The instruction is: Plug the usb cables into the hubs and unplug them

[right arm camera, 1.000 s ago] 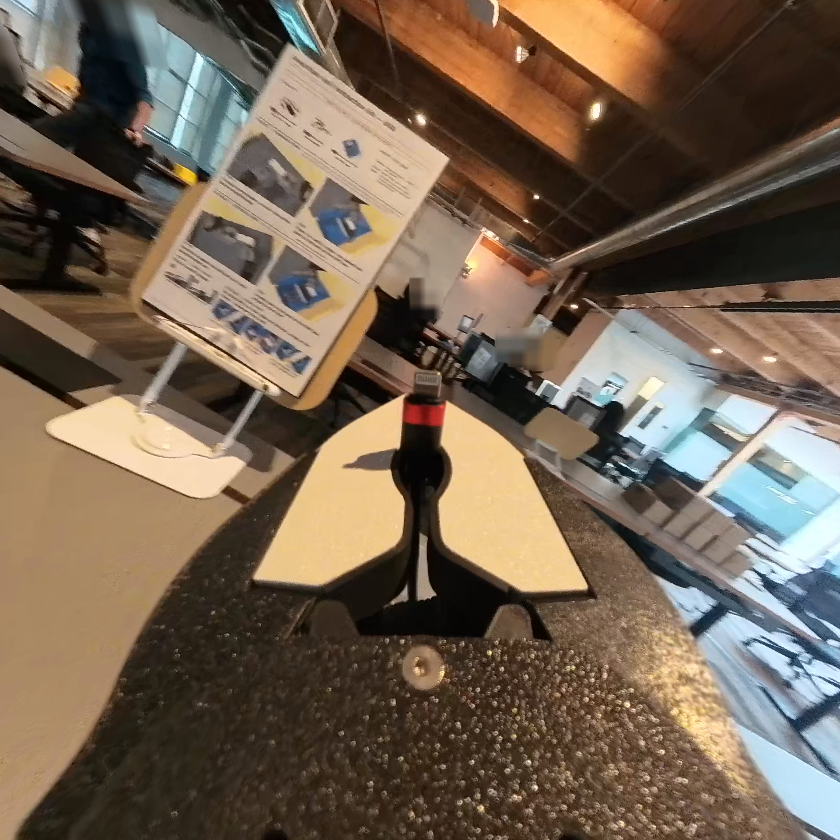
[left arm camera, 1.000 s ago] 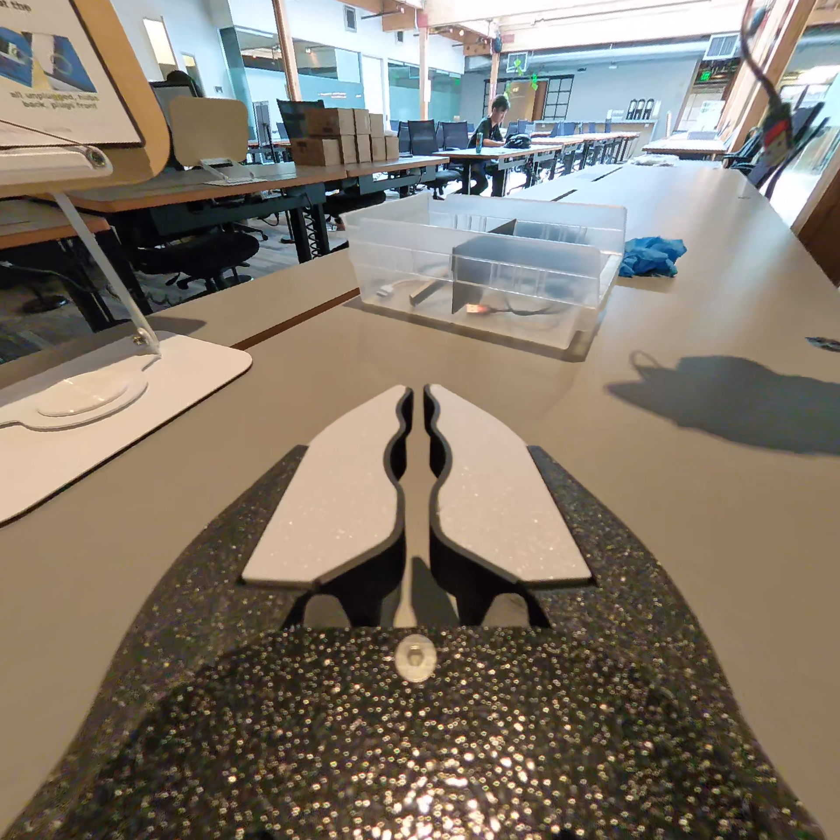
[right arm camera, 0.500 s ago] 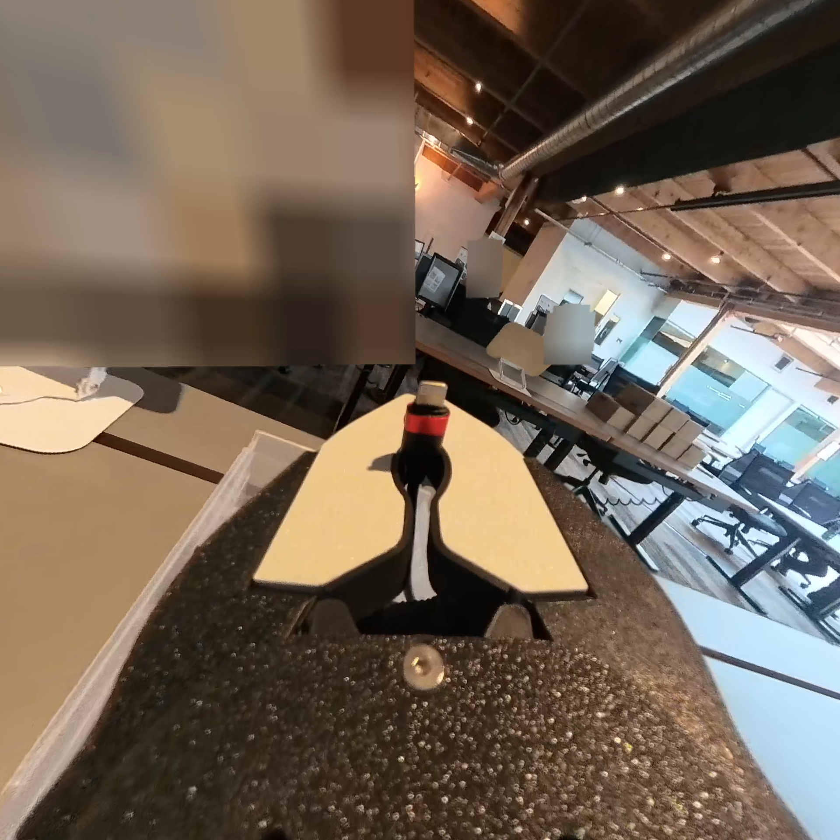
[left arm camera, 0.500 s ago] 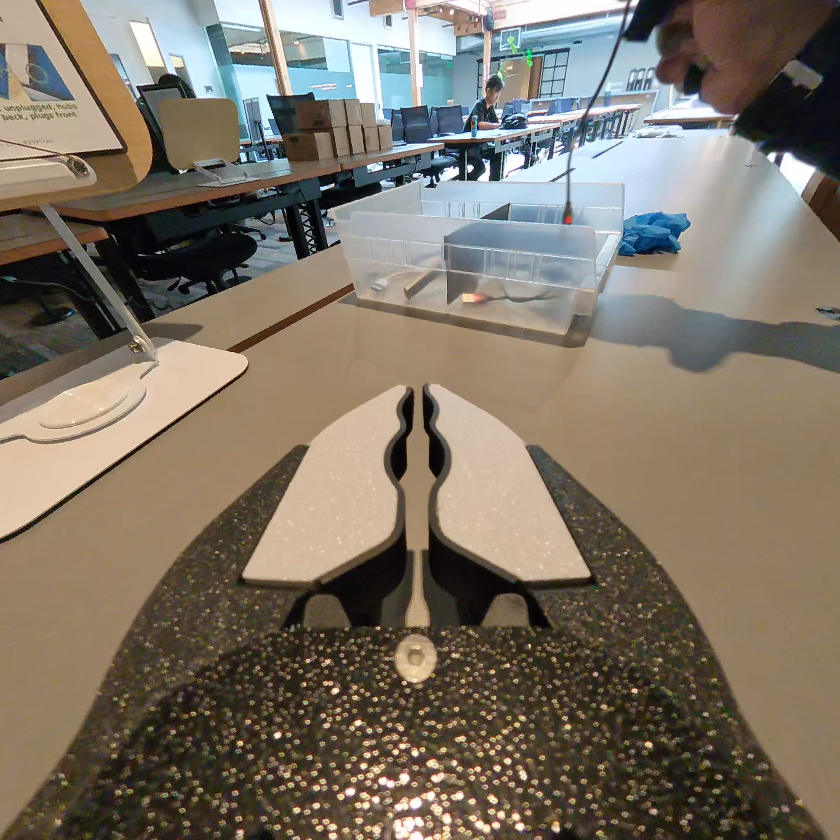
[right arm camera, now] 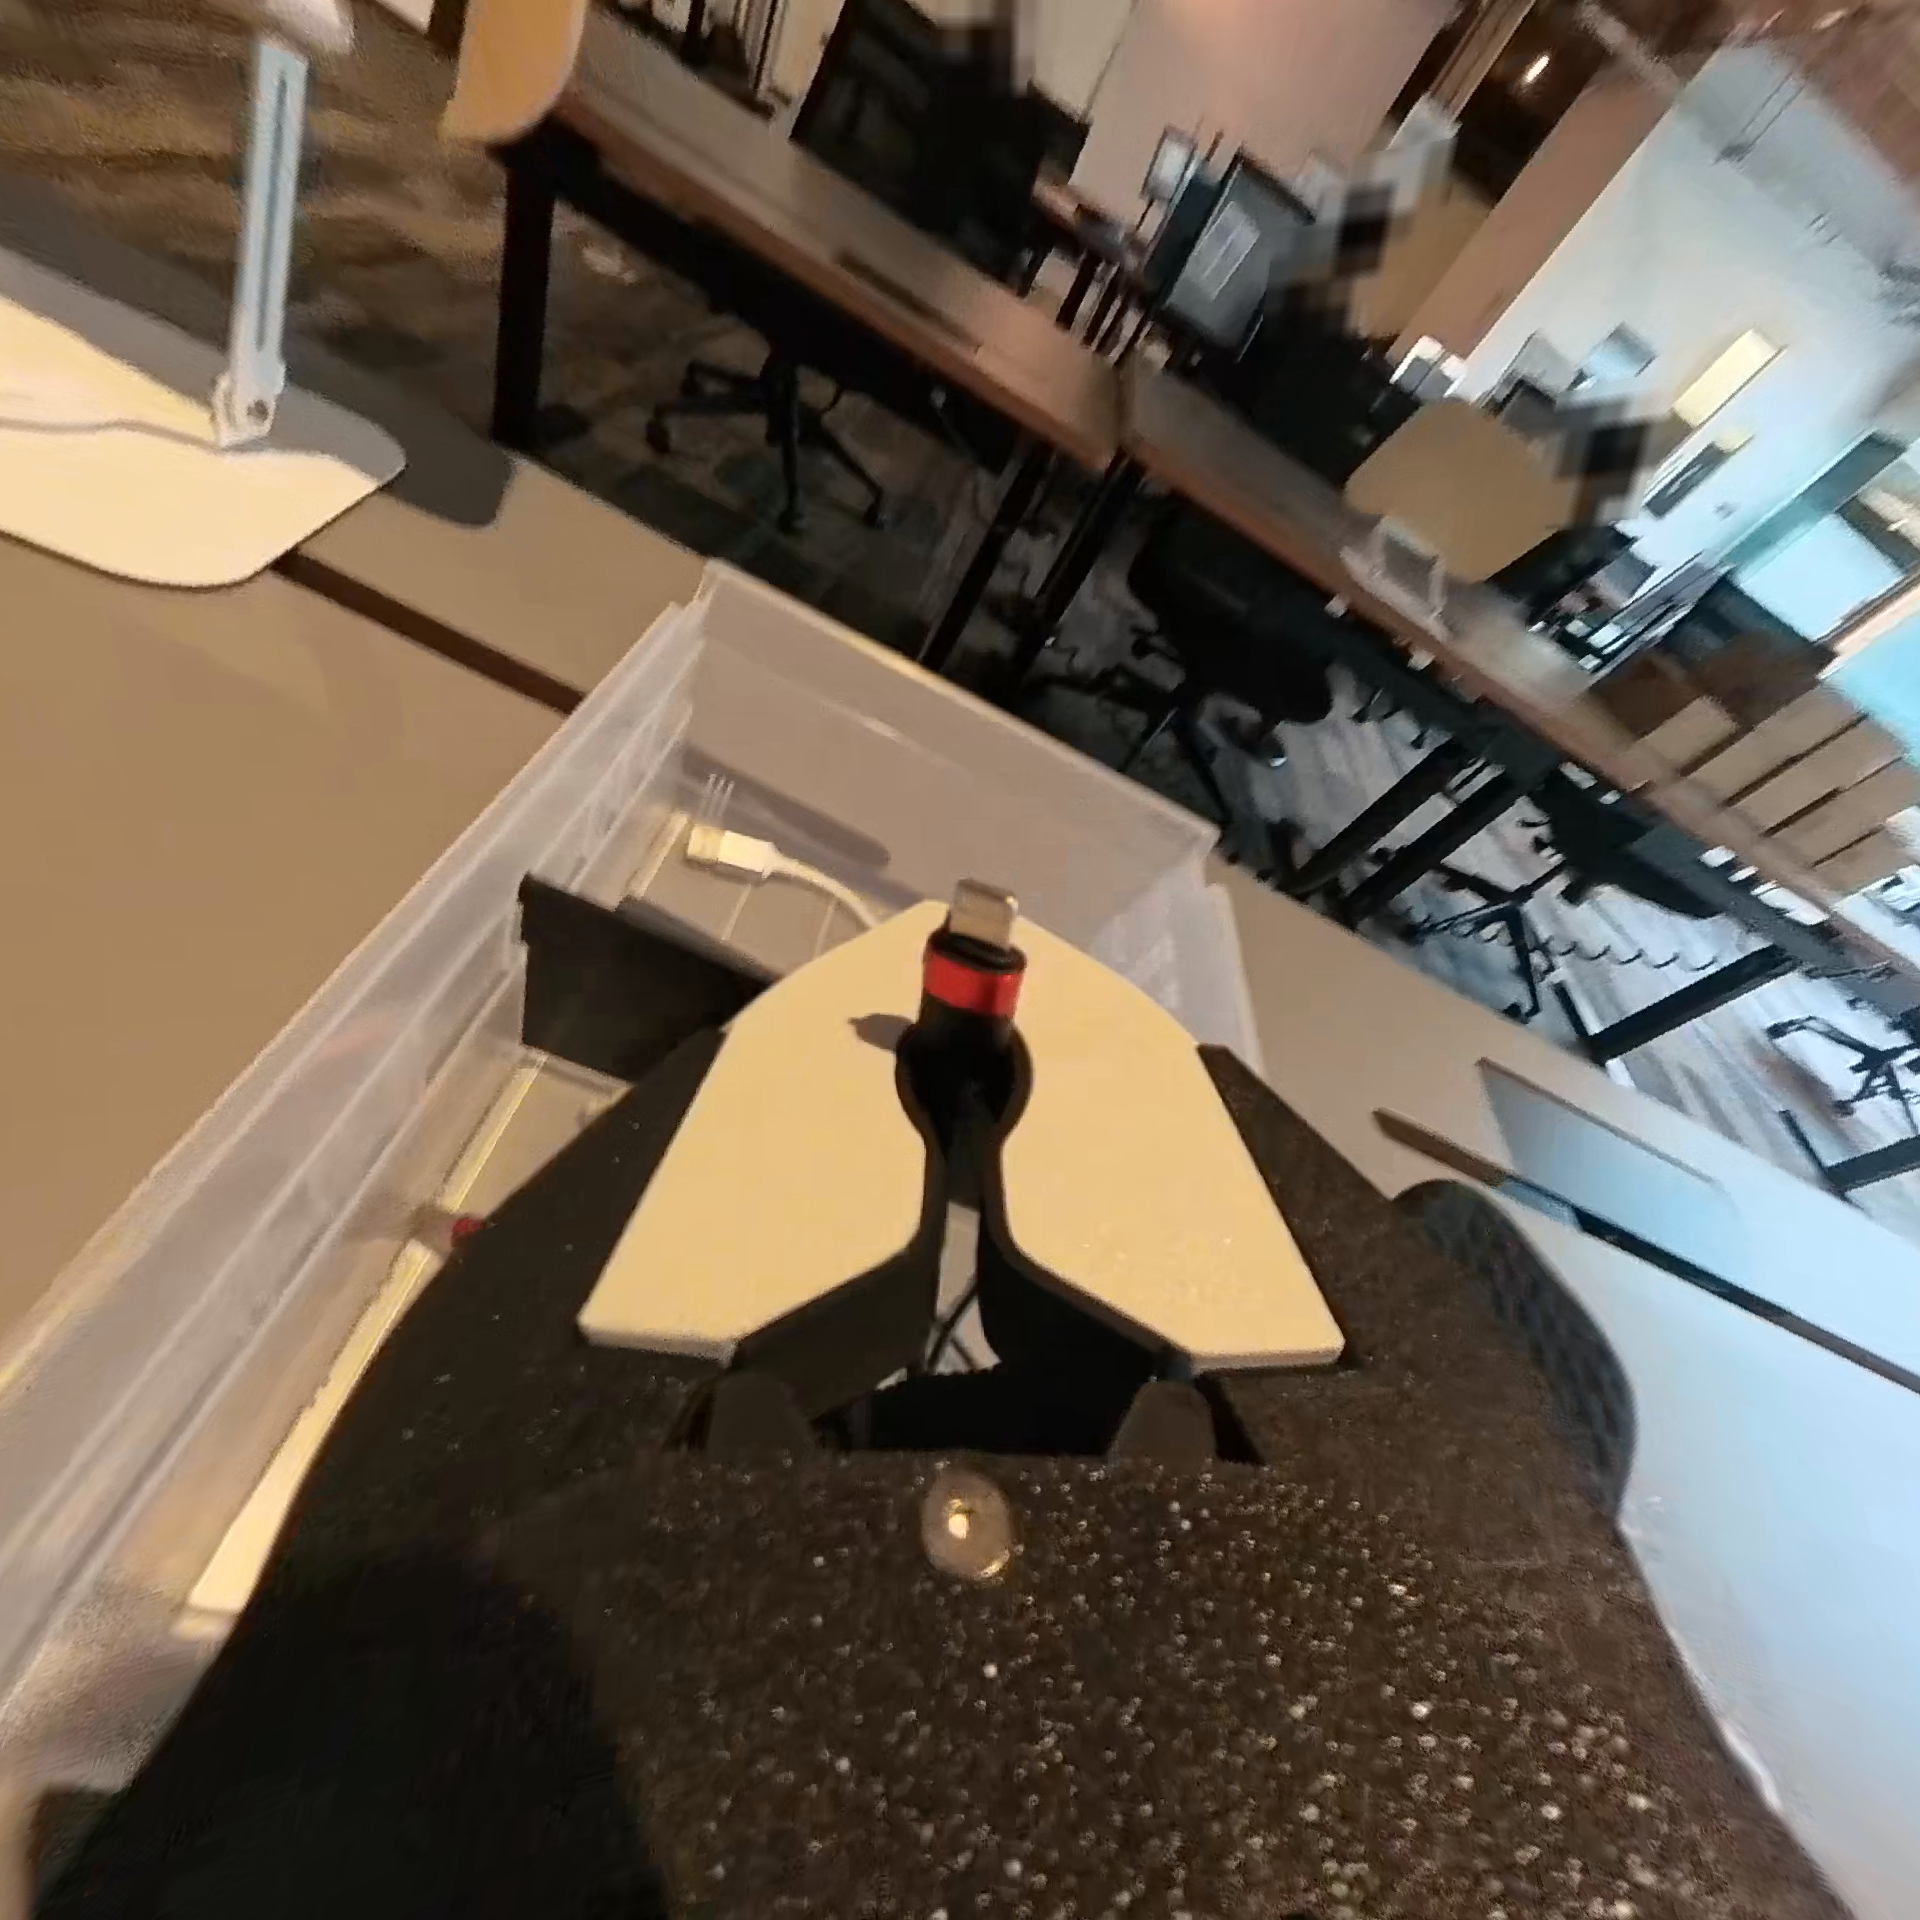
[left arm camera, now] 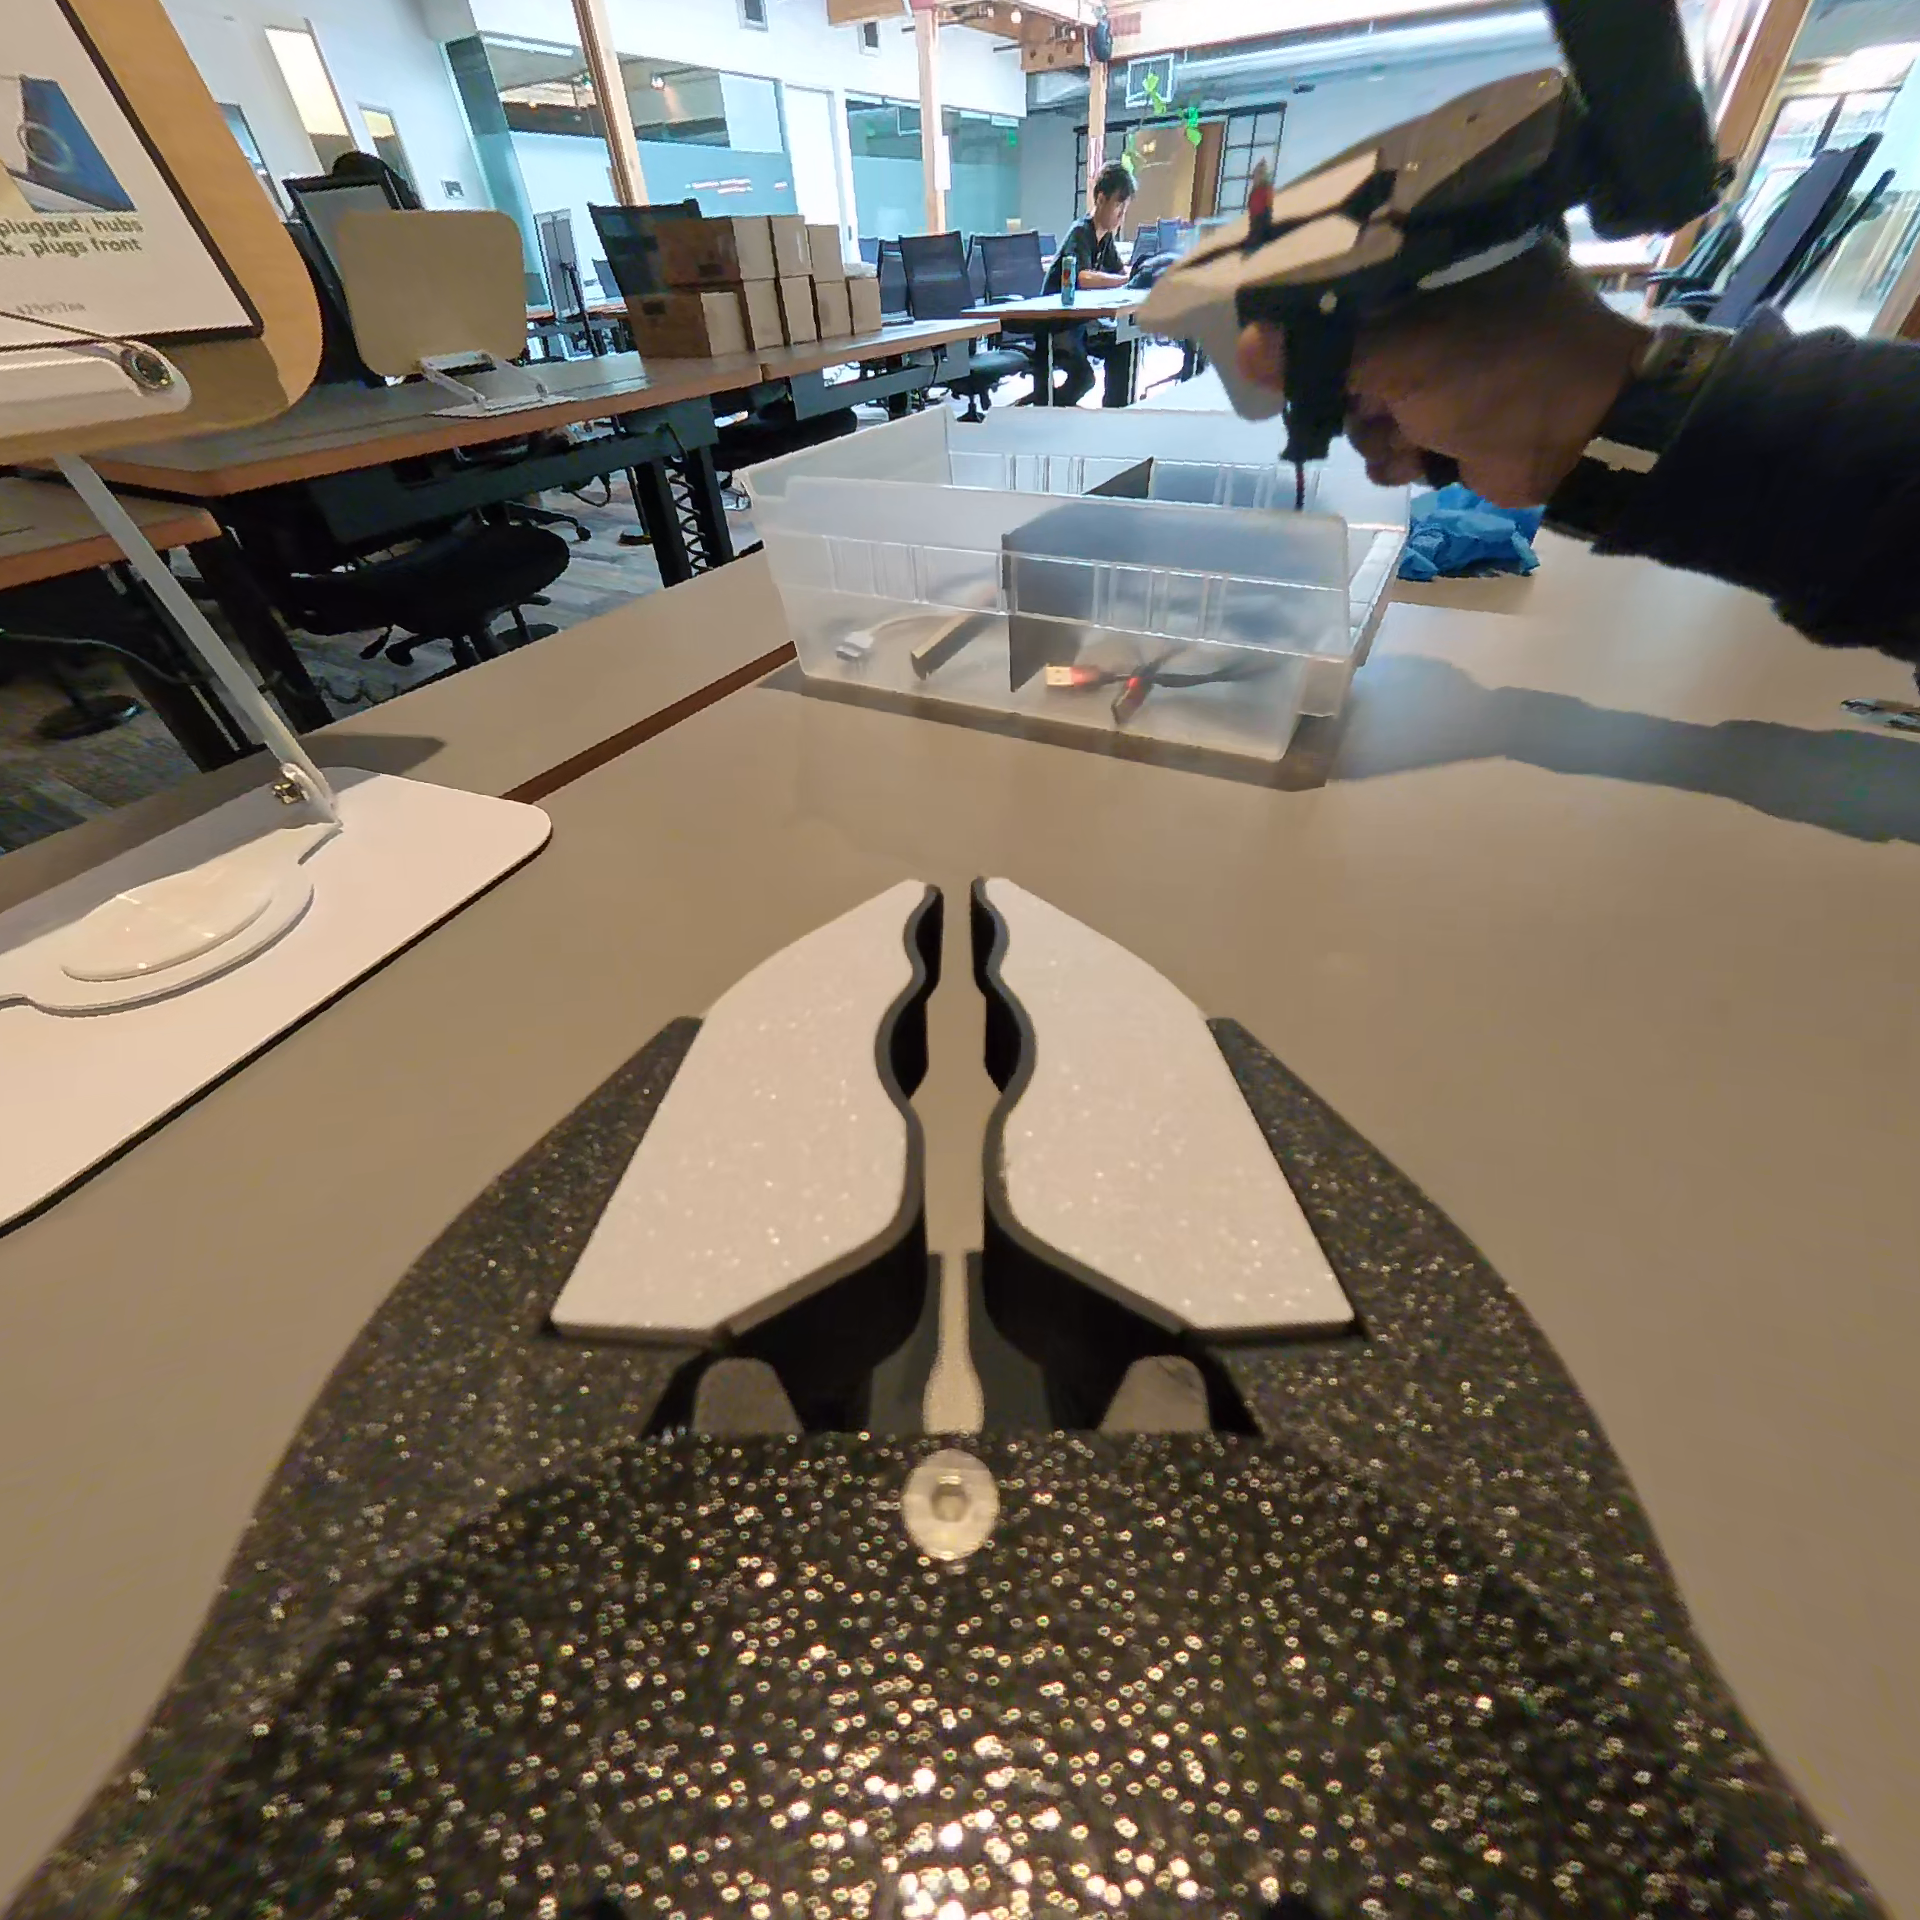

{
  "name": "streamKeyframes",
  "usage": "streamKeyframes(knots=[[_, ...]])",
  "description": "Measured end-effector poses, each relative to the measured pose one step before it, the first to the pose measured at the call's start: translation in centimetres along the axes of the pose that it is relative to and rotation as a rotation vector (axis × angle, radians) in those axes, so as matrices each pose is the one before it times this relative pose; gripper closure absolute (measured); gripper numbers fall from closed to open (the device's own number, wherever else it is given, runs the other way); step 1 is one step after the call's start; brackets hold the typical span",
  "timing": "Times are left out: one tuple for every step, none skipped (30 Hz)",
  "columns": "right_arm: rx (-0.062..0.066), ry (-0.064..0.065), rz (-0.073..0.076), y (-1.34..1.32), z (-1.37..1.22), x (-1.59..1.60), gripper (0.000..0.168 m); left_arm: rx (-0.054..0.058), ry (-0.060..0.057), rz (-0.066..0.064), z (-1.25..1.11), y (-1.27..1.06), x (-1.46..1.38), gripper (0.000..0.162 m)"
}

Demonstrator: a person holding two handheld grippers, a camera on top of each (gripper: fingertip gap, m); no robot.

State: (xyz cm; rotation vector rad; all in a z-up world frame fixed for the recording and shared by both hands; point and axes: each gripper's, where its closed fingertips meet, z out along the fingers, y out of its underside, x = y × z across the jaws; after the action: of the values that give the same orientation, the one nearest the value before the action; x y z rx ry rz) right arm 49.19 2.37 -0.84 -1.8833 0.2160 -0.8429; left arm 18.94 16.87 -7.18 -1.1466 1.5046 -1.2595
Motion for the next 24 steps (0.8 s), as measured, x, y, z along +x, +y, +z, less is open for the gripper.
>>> streamKeyframes(knots=[[-0.0280, -0.0272, 0.0066, 0.664, 0.140, -0.410, 0.168, 0.0000, 0.0000, -0.0011, -0.002, 0.001, -0.002, 0.157], [-0.0277, -0.0292, 0.0044, 0.615, 0.111, -0.433, 0.168, 0.0000, 0.0002, -0.0007, -0.004, 0.001, -0.012, 0.157], [-0.0305, -0.0274, 0.0003, 0.635, 0.092, -0.414, 0.168, 0.0004, -0.0004, -0.0006, -0.009, -0.003, -0.008, 0.157], [-0.0297, -0.0204, -0.0054, 0.609, 0.085, -0.330, 0.168, 0.0005, -0.0002, -0.0005, 0.001, -0.006, -0.009, 0.157], [-0.0275, -0.0176, -0.0113, 0.549, 0.073, -0.301, 0.168, 0.0002, -0.0002, -0.0006, -0.011, 0.000, -0.006, 0.157], [-0.0271, -0.0176, -0.0149, 0.533, 0.085, -0.321, 0.168, -0.0001, -0.0001, -0.0005, 0.009, -0.001, 0.000, 0.157], [-0.0275, -0.0158, -0.0154, 0.516, 0.110, -0.292, 0.168, -0.0002, -0.0001, -0.0006, -0.004, 0.004, -0.007, 0.157], [-0.0238, -0.0116, -0.0135, 0.455, 0.121, -0.209, 0.168, -0.0002, -0.0002, -0.0003, -0.004, 0.003, -0.009, 0.157], [-0.0141, -0.0071, -0.0106, 0.325, 0.110, -0.151, 0.168, 0.0002, -0.0001, 0.0000, 0.001, -0.003, -0.002, 0.157], [-0.0089, -0.0087, -0.0067, 0.229, 0.099, -0.139, 0.167, 0.0006, -0.0007, -0.0003, -0.009, -0.015, -0.014, 0.157], [-0.0080, -0.0096, -0.0020, 0.184, 0.078, -0.113, 0.164, 0.0010, -0.0012, -0.0006, -0.014, -0.010, -0.017, 0.157], [-0.0044, -0.0103, 0.0018, 0.104, 0.048, -0.109, 0.161, 0.0011, -0.0011, -0.0008, -0.006, -0.011, -0.026, 0.157], [-0.0017, -0.0144, 0.0048, 0.024, 0.034, -0.157, 0.157, 0.0001, -0.0005, -0.0007, -0.011, 0.001, -0.009, 0.157], [-0.0011, -0.0140, 0.0060, -0.012, 0.016, -0.142, 0.154, -0.0020, -0.0020, -0.0002, -0.019, 0.028, -0.044, 0.157], [-0.0020, -0.0120, 0.0030, -0.010, 0.018, -0.122, 0.151, -0.0006, -0.0009, -0.0004, -0.007, 0.019, -0.028, 0.157], [-0.0056, -0.0133, -0.0003, 0.023, 0.033, -0.159, 0.148, 0.0008, -0.0008, -0.0010, -0.019, -0.016, -0.019, 0.157], [-0.0129, -0.0188, -0.0019, 0.116, 0.069, -0.242, 0.144, 0.0004, -0.0004, -0.0010, -0.011, -0.003, -0.015, 0.157], [-0.0181, -0.0181, -0.0029, 0.192, 0.100, -0.227, 0.140, 0.0000, 0.0002, -0.0007, -0.004, 0.001, -0.011, 0.157], [-0.0188, -0.0182, -0.0054, 0.195, 0.111, -0.235, 0.136, -0.0001, 0.0000, 0.0000, 0.001, 0.011, 0.001, 0.157], [-0.0213, -0.0214, -0.0071, 0.238, 0.121, -0.264, 0.131, -0.0001, 0.0002, 0.0004, 0.001, 0.001, 0.009, 0.157], [-0.0254, -0.0229, -0.0071, 0.285, 0.111, -0.265, 0.126, -0.0003, 0.0002, 0.0007, 0.000, 0.003, 0.008, 0.157], [-0.0260, -0.0208, -0.0074, 0.275, 0.105, -0.193, 0.122, -0.0004, 0.0003, 0.0007, 0.009, 0.004, 0.006, 0.157], [-0.0247, -0.0202, -0.0076, 0.255, 0.093, -0.149, 0.118, -0.0004, 0.0004, 0.0005, -0.001, 0.004, 0.012, 0.157], [-0.0247, -0.0188, -0.0070, 0.266, 0.086, -0.106, 0.114, 0.0002, 0.0001, 0.0002, 0.002, -0.003, -0.001, 0.157]])
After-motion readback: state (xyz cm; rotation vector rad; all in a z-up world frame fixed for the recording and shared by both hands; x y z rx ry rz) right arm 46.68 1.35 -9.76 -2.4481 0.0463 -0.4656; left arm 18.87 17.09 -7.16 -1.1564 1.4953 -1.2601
